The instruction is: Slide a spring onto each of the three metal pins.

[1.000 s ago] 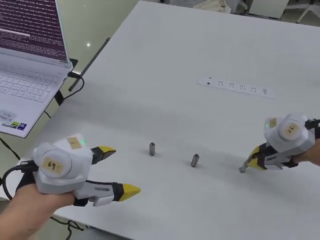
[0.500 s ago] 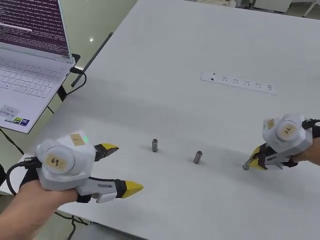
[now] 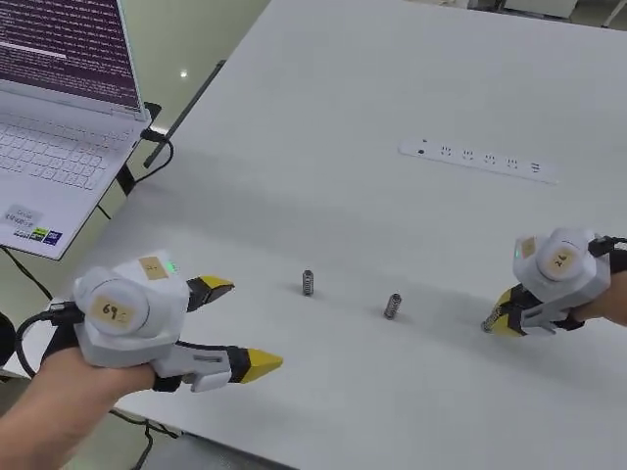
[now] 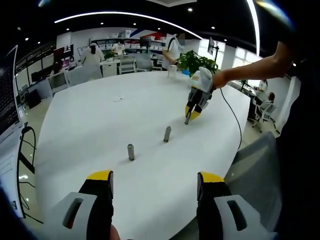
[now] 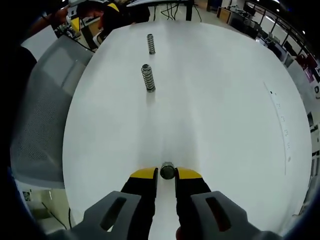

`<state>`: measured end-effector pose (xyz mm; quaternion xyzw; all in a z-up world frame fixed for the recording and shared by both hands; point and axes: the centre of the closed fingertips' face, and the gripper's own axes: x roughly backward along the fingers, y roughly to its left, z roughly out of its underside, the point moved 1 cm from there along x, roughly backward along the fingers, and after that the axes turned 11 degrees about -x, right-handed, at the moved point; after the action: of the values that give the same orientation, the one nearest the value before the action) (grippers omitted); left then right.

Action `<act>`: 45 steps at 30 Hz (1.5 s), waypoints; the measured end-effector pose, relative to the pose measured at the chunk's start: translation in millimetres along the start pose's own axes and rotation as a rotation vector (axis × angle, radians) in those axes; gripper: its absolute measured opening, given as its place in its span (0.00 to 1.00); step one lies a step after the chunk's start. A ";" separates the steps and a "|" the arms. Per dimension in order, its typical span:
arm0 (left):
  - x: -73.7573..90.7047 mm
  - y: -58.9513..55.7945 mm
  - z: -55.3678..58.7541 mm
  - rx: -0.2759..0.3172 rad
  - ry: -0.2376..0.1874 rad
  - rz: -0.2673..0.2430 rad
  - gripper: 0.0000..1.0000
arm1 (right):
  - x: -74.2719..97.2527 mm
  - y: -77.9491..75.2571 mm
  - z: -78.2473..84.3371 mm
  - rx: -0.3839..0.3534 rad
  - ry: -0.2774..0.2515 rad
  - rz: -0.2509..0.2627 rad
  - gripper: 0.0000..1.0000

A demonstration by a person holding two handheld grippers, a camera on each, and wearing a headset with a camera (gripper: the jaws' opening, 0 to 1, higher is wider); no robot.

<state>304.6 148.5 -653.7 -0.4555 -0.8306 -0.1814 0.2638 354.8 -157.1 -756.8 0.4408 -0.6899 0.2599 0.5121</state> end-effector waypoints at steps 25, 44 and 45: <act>-2.3 -0.4 -2.6 0.010 -0.017 -0.004 0.64 | 1.8 1.6 31.6 -0.163 -0.078 0.088 0.25; 0.0 2.0 -5.2 -0.001 -0.036 -0.011 0.63 | 23.8 28.7 30.5 -0.390 -0.335 0.180 0.30; 0.4 1.2 -5.7 -0.001 -0.036 -0.010 0.63 | 24.8 29.9 31.5 -0.399 -0.343 0.184 0.31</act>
<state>307.0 146.3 -648.9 -0.4546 -0.8375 -0.1751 0.2475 311.4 -176.8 -741.6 0.3043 -0.8411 0.0860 0.4389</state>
